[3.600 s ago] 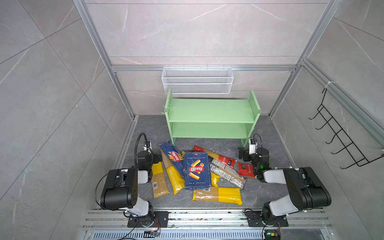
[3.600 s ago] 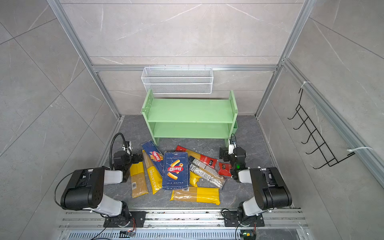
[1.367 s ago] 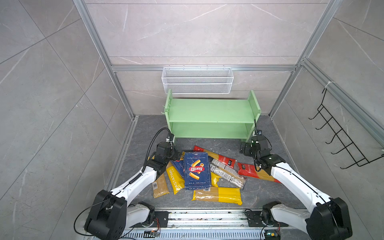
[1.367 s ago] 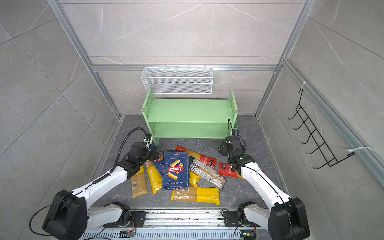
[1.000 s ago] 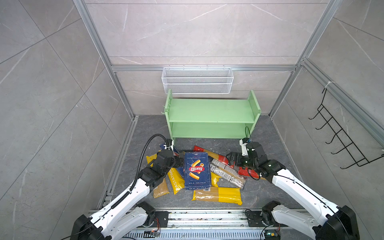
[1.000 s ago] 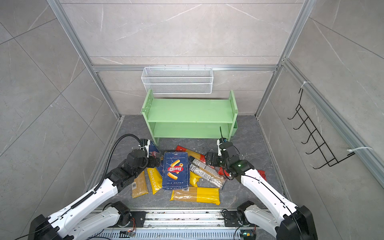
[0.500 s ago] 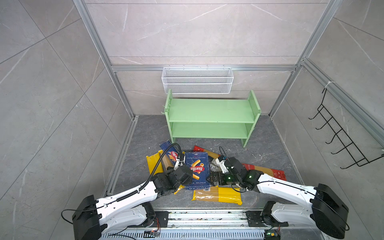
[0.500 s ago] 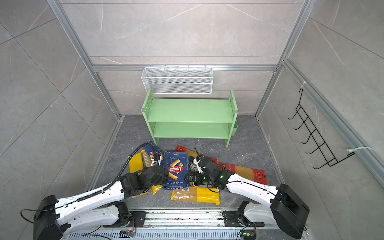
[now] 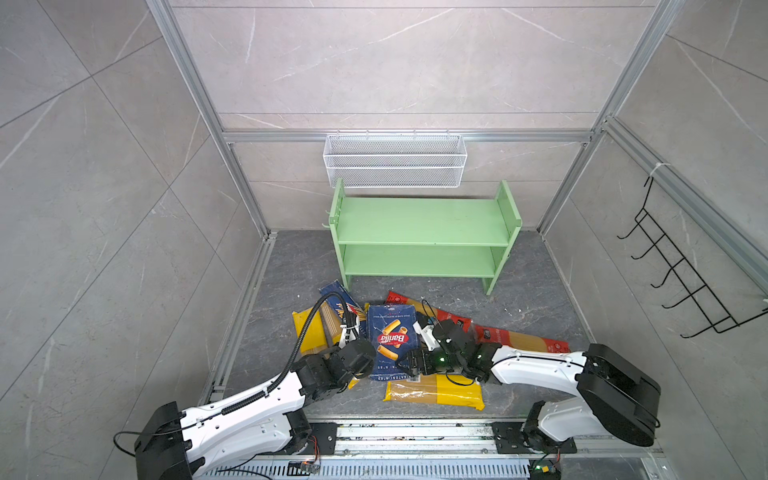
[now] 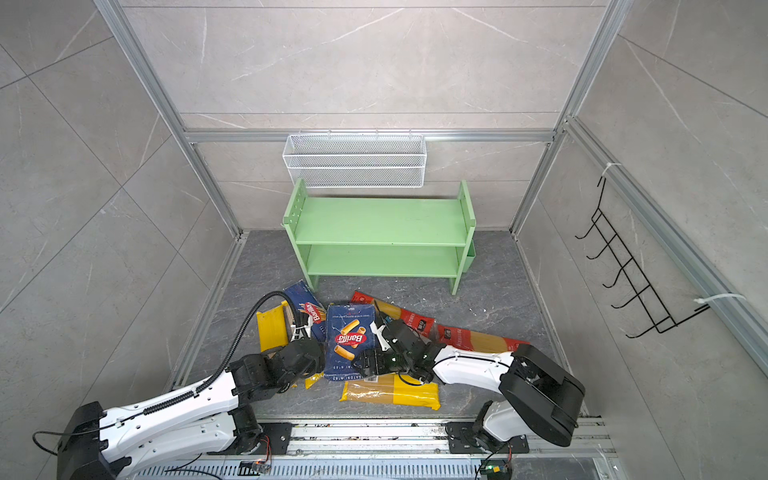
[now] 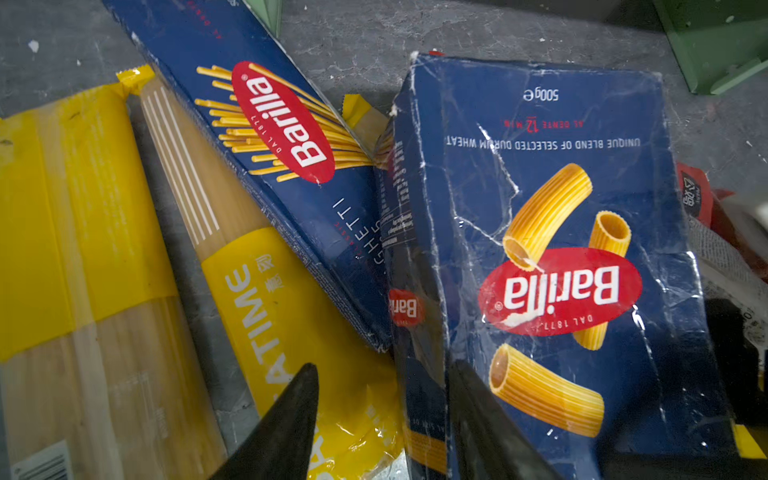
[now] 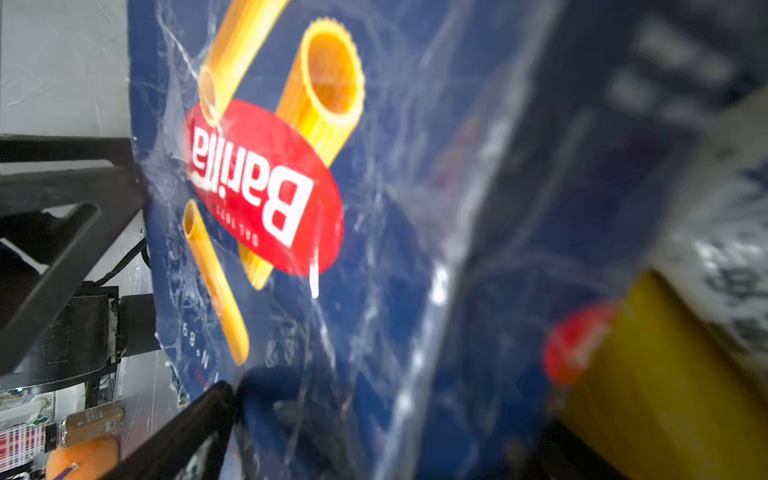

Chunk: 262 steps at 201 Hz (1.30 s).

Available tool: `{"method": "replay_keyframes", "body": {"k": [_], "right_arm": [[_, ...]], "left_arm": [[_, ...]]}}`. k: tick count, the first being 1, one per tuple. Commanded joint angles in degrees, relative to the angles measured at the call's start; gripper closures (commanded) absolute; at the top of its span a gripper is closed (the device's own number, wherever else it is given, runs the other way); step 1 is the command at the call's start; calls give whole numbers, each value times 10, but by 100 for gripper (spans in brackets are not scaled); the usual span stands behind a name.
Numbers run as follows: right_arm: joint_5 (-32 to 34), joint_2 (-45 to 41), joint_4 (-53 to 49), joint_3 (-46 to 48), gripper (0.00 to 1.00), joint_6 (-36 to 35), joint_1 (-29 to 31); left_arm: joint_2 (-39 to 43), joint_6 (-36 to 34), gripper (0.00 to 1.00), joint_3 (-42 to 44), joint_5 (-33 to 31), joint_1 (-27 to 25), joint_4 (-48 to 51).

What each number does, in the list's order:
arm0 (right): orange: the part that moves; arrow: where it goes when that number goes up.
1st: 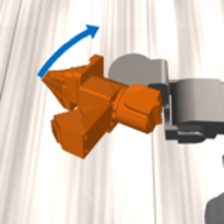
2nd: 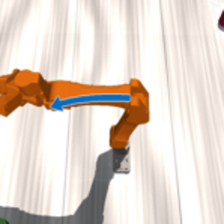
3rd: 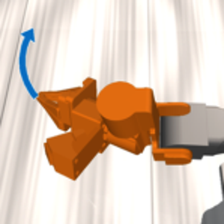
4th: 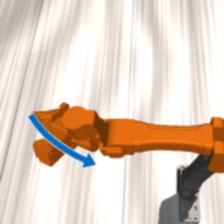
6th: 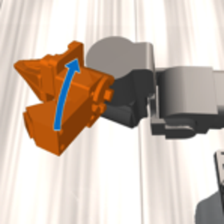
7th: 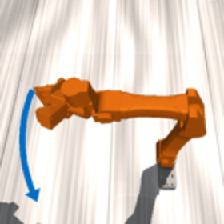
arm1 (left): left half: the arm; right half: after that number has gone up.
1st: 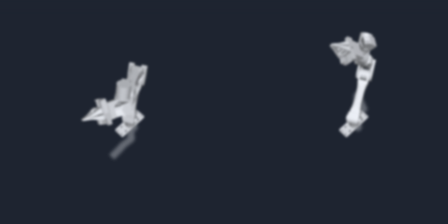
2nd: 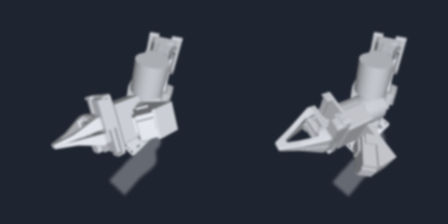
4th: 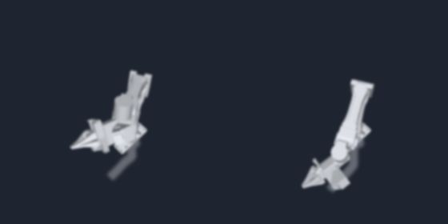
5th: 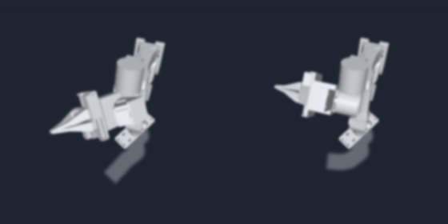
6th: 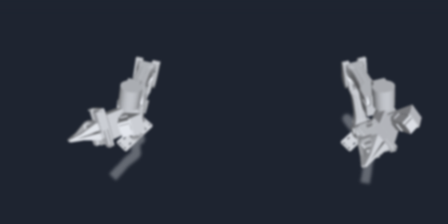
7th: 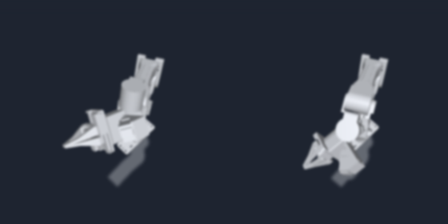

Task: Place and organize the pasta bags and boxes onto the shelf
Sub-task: 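Grasp the blue Barilla rigatoni box with the right gripper while the left gripper hovers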

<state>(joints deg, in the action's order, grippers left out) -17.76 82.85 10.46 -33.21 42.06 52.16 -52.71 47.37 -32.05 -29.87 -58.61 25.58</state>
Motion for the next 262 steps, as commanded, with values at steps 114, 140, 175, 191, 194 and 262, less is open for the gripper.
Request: {"method": "replay_keyframes", "body": {"k": [114,140,175,191,194,262], "right_arm": [[-59,87,136,31,0,1,3],[-70,91,154,32,0,6,2],[-93,104,209,40,0,29,-2],[-106,115,234,44,0,41,-8],[-108,117,238,44,0,43,-9],[-148,151,314,52,1,82,-29]], "left_arm": [[23,71,76,63,8,12,-7],[1,71,71,59,9,12,-17],[-19,75,69,72,18,13,-63],[-31,74,69,70,21,12,-69],[-34,74,69,70,22,12,-69],[-67,62,73,57,25,12,-84]]}}
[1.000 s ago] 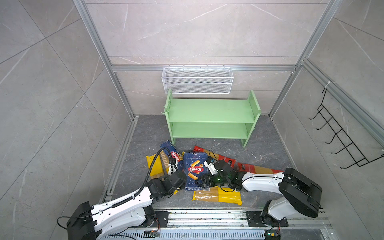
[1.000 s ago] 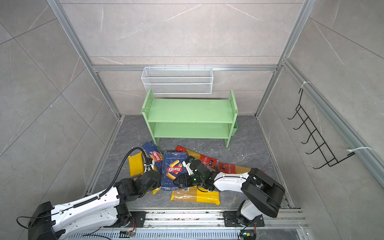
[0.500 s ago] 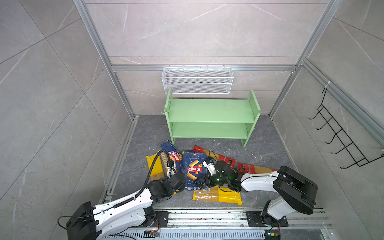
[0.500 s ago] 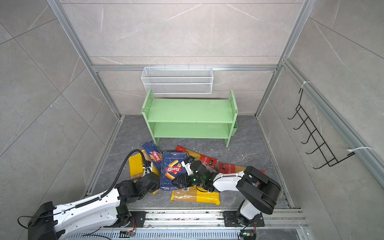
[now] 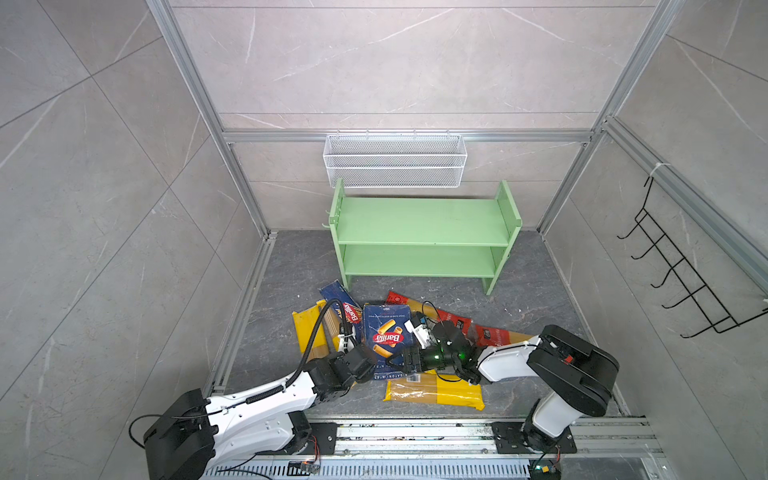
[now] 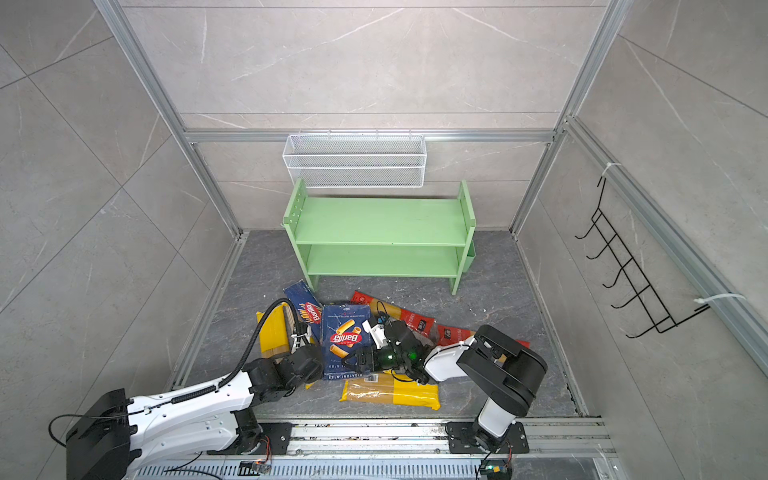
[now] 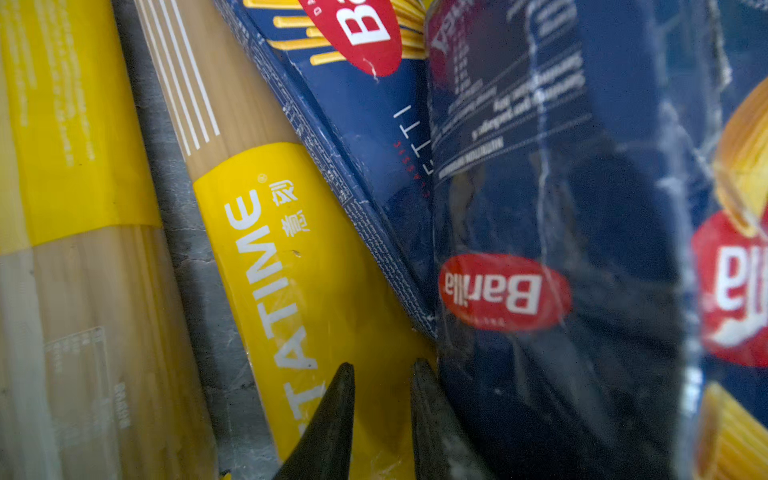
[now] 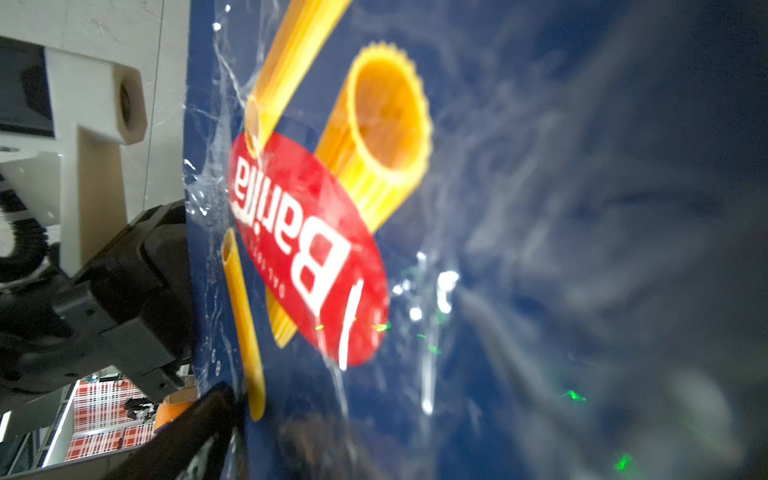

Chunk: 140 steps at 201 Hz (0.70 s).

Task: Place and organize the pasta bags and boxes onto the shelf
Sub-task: 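Grasp the blue Barilla rigatoni box with the right gripper while the left gripper hovers, then lift the rigatoni box and carry it toward the green shelf with the right gripper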

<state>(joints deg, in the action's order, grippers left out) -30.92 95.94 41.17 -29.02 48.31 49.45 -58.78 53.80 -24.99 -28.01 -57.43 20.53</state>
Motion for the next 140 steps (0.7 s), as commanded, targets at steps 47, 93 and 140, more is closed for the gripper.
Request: {"method": "replay_keyframes", "body": {"k": [47,93,140], "right_arm": [[-6,-16,-42,12,25,3,-3],[0,-56,-87,5,41,-13,-3],[1,-71,-111,-9,50,-12,-4]], "left_arm": [[5,-8,66,-19,-6,0,-14],[36,-14,53,-26,-32,1,26],[72,-57,0,-37,-45,1,57]]}}
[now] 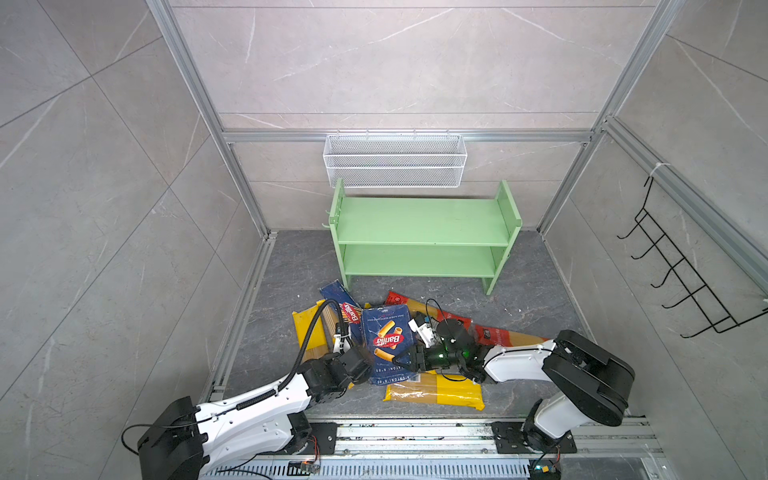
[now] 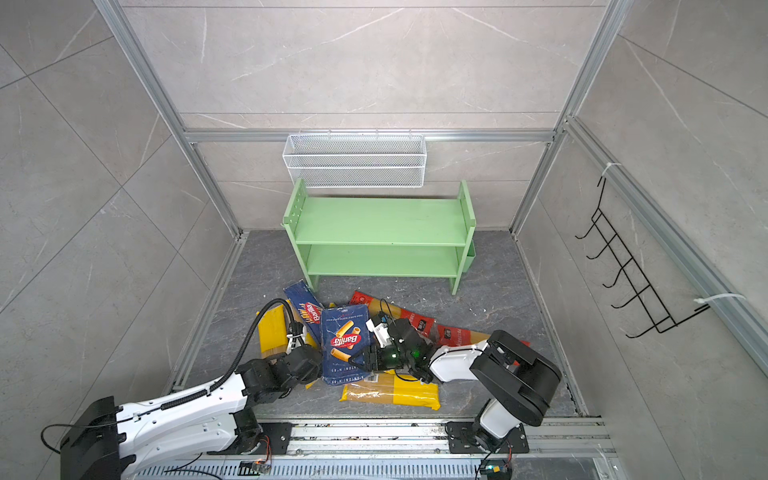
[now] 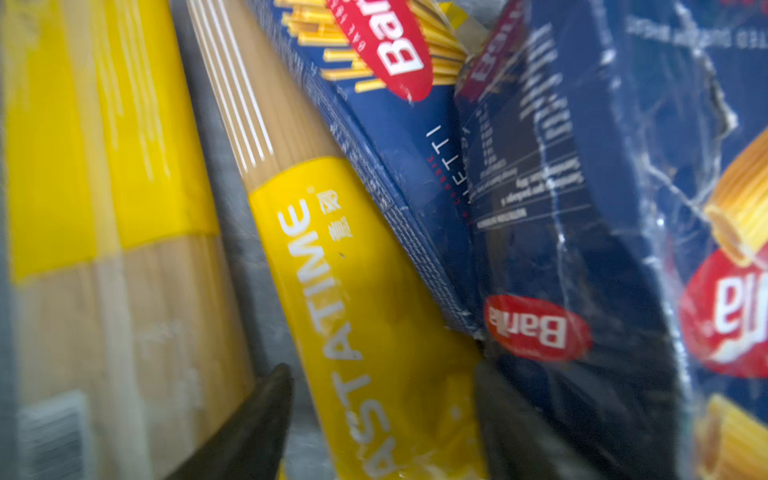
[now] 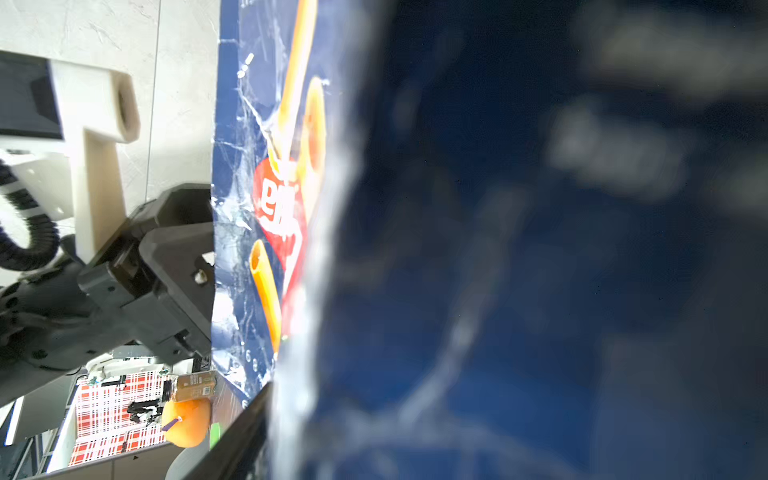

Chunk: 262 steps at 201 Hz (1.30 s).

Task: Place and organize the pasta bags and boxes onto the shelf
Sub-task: 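Lift the rigatoni box and carry it toward the green shelf with the right gripper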

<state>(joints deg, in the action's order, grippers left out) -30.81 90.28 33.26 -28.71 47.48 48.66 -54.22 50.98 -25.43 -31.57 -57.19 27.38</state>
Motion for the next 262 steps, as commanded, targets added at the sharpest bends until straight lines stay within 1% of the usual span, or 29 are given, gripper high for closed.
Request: {"method": "replay_keyframes", "body": {"k": [1,34,62,84,101,118,129,147,156,170,178,188,200,218,238,262], "right_arm": [[0,-15,-32,-12,50,-4,4],[5,-34,-53,-15,52,-4,4],[19,-62,-83,-19,54,-9,4],[30,-81,-115,-27,55,-19,3],[36,-94,-132,-33,55,-21,4],[40,-103,-139,-35,56,-20,4],[42,-109,-143,-35,56,-19,4],[46,-119,-150,-34,57,-15,4],[49,-127,-151,-31,58,-14,4],[57,-140,-162,-30,58,-15,4],[61,-148,-171,-30,58,-17,4],[63,-158,-181,-32,58,-19,4],[63,-169,-192,-34,58,-19,4],[62,-189,-215,-36,59,-14,4],[61,-223,-229,-28,59,-3,5],[64,-273,-274,-29,59,-5,6]], "left_arm": [[28,-30,0,-32,-10,-1,-11],[75,-69,0,-32,-6,-1,-14],[98,-68,0,-35,-8,0,-9],[85,-52,0,-55,-12,4,7],[60,-42,0,-77,22,28,19],[45,-71,0,-78,85,51,-18],[47,-93,0,-74,112,56,-45],[67,-96,0,-63,103,56,-73],[84,-104,0,-52,111,59,-86],[100,-107,0,-49,108,67,-76],[102,-105,0,-51,94,69,-59],[98,-96,0,-58,72,70,-31],[86,-104,0,-70,69,74,-5],[50,-117,0,-93,93,86,19],[8,-117,0,-118,102,87,31],[-13,-120,0,-132,110,87,30]]}}
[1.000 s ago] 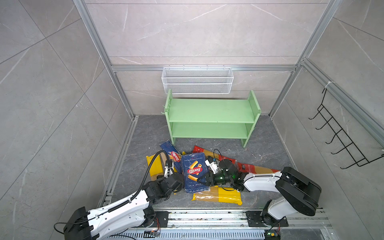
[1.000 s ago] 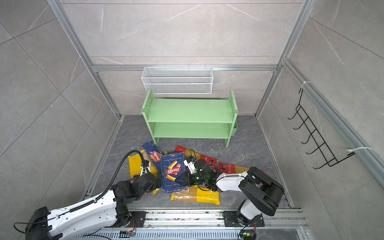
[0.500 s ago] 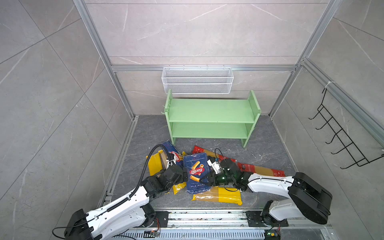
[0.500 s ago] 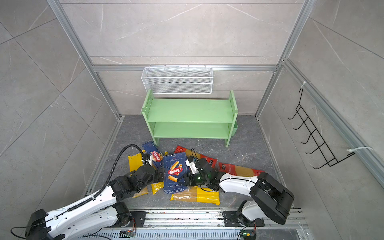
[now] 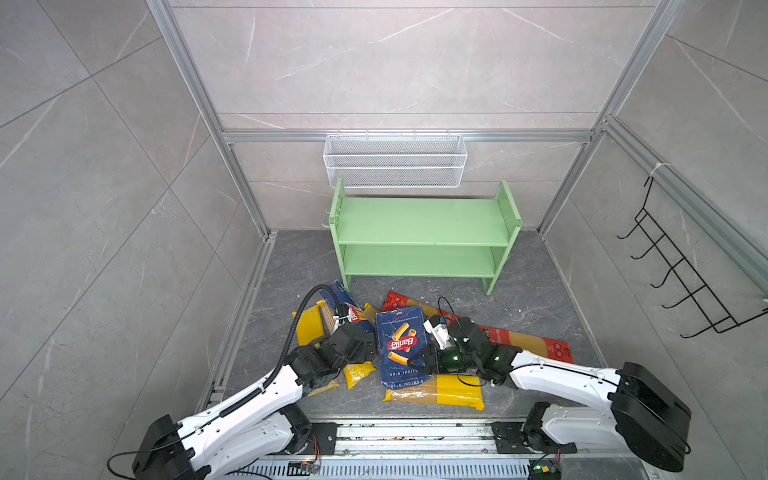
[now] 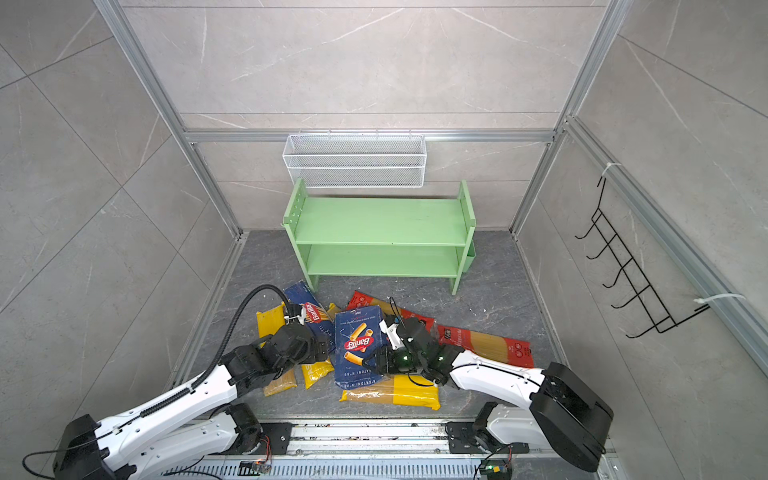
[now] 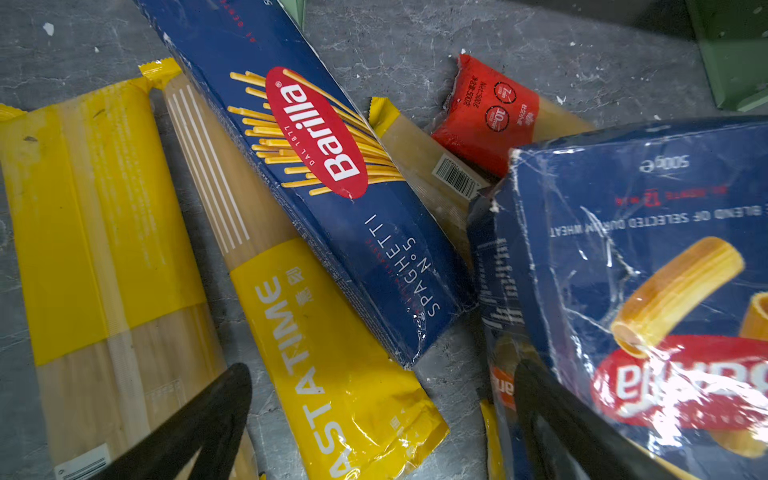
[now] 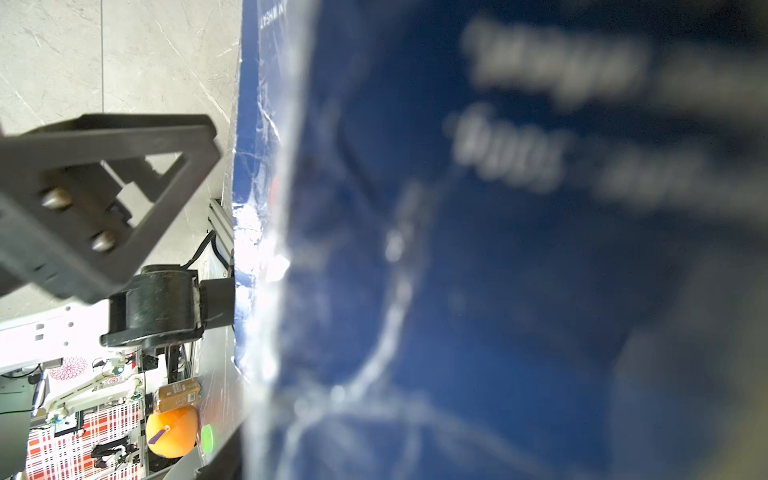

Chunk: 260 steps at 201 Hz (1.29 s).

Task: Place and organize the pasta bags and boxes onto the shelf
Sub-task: 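Lift the rigatoni box and carry it toward the green shelf with the right gripper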

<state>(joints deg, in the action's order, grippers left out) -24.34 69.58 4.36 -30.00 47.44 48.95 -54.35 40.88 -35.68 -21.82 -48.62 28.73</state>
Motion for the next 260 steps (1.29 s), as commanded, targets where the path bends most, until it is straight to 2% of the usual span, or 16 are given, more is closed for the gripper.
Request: {"method": "replay_keyframes", "body": {"k": [1,75,133,186,260], "right_arm": [[-1,-68,13,-16,59,-5,3],[33,-212,-231,-114,58,-51,5],[47,-217,-336,-238,58,-78,6],[78,-134,-399,-408,58,-124,6],[105,65,-421,-651,57,-165,5]], "left_arm": [[-12,-19,0,-30,13,1,16],[72,-21,0,-36,-25,4,94],[58,-18,0,-54,-16,7,106],[43,-29,0,-68,-8,19,94],[67,-36,0,-50,36,68,69]]}}
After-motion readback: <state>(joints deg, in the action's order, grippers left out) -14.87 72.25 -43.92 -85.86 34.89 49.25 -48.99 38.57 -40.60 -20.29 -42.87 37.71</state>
